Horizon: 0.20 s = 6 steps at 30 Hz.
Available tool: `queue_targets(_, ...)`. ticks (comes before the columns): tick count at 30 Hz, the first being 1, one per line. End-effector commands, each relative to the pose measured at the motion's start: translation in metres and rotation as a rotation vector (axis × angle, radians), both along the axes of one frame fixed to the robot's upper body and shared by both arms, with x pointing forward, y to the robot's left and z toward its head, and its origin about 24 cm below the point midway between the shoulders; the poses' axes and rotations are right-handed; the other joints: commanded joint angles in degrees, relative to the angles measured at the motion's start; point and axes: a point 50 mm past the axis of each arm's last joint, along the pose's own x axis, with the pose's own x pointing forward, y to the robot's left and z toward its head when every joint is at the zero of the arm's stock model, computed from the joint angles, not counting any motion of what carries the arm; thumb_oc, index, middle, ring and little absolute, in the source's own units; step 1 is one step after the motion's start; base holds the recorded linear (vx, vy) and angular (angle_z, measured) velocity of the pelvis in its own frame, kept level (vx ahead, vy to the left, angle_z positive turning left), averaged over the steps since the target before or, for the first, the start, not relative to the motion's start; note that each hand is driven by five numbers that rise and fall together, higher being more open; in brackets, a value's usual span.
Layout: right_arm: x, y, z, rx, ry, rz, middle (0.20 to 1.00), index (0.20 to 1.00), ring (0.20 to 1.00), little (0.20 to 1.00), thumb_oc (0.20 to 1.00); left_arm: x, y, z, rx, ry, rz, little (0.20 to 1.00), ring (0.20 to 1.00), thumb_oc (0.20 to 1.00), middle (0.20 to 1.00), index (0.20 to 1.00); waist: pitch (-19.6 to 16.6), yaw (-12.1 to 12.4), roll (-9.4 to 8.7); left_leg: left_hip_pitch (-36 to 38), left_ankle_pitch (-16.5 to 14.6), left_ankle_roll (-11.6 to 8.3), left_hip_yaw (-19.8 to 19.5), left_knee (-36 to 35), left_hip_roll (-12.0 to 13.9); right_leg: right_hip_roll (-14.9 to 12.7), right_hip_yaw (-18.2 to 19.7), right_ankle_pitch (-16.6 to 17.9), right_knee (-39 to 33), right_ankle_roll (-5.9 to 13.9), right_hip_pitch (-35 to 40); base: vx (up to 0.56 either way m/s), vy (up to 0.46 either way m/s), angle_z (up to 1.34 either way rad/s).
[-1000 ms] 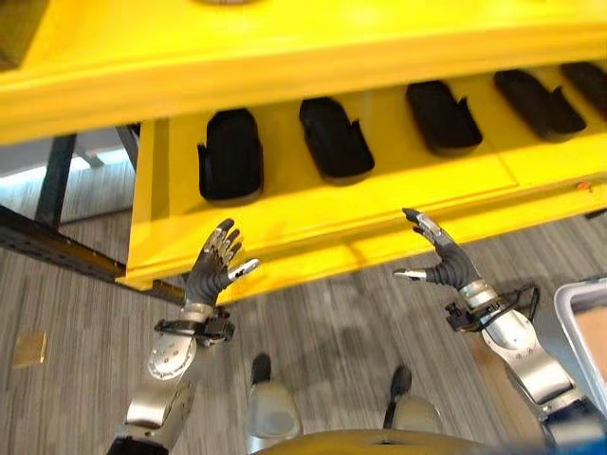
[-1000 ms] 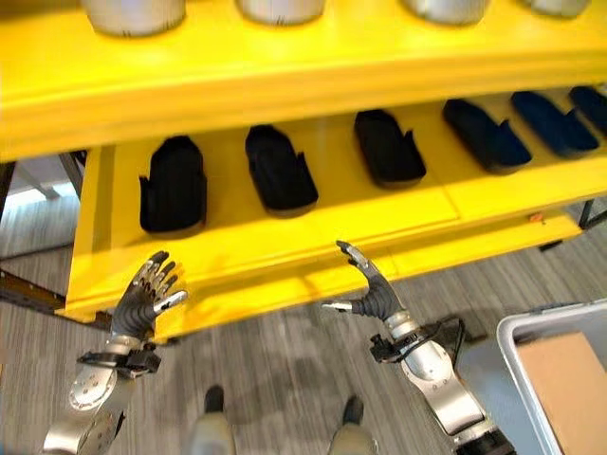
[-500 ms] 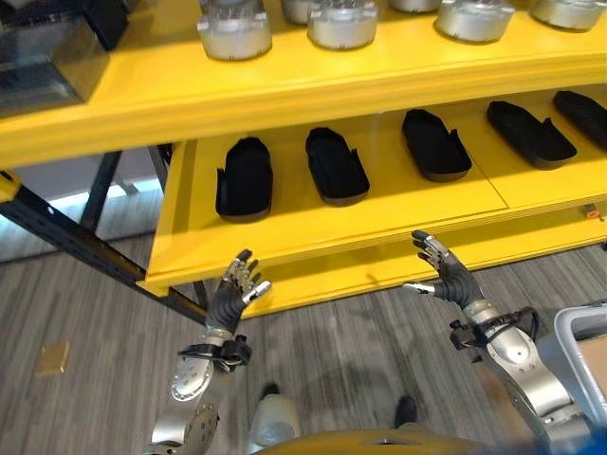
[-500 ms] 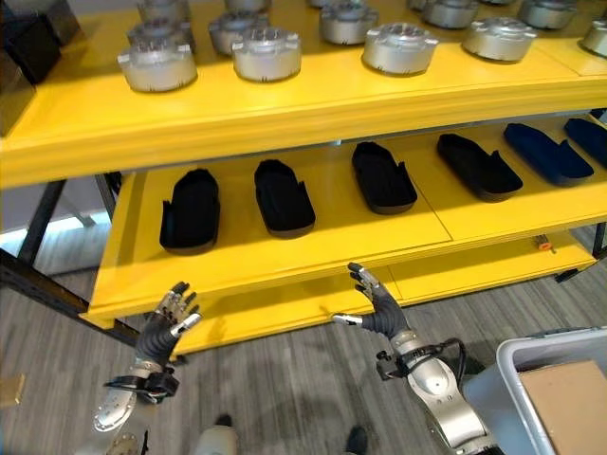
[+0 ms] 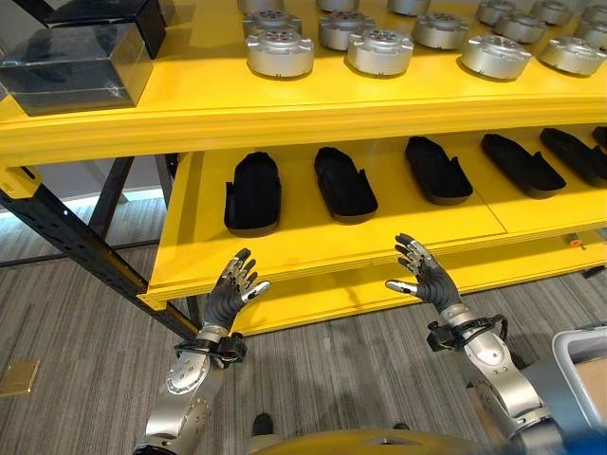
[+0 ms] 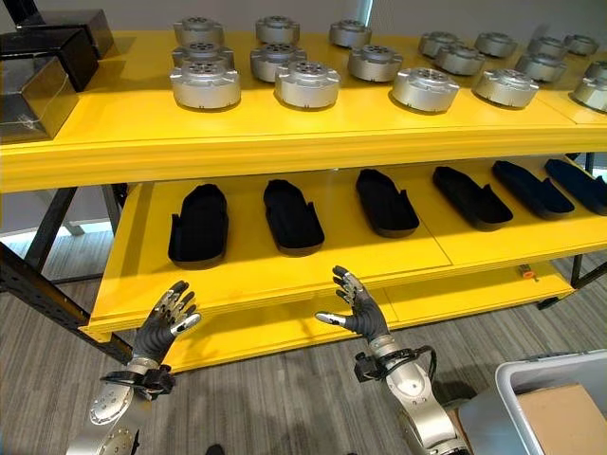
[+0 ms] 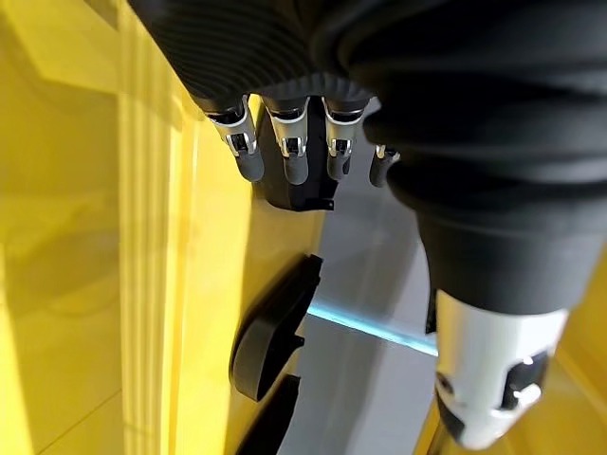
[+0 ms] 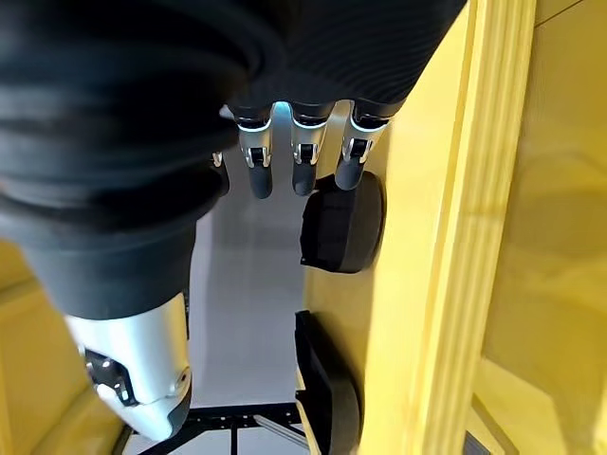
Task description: Move parts from the plastic box to the shelf.
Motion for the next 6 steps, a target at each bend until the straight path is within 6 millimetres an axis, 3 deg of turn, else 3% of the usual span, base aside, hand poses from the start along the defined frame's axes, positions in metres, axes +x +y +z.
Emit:
queue_targets(1, 0.0094, -0.0041, 0.0161, 0.017, -0.074, 0.015, 1.0, 1.0, 1.0, 1.0, 1.0, 0.0129, 0.0037, 0.0125, 0.03, -0.085, 0.024, 1.0, 1.0, 1.0, 1.0, 1.0, -0.9, 0.8, 2.44, 2.1, -1.2, 1.91, -0.5, 1.0, 1.3, 0.7, 1.6, 0.0, 5.8, 1.36, -1.2, 0.01, 0.002, -0.08)
queue_targets(6, 0.0079, -0.0033, 0.0136, 0.015, -0.061, 0.023, 1.0, 1.0, 1.0, 1.0, 1.0, 0.0113, 0.0031, 0.0108, 0.032, -0.075, 0.025, 1.0, 1.0, 1.0, 1.0, 1.0, -1.1, 0.6, 2.34, 2.5, -1.3, 1.87, -0.3, 0.9, 1.4, 0.9, 2.0, 0.1, 5.5, 1.41, -1.0, 0.0, -0.002, -0.05)
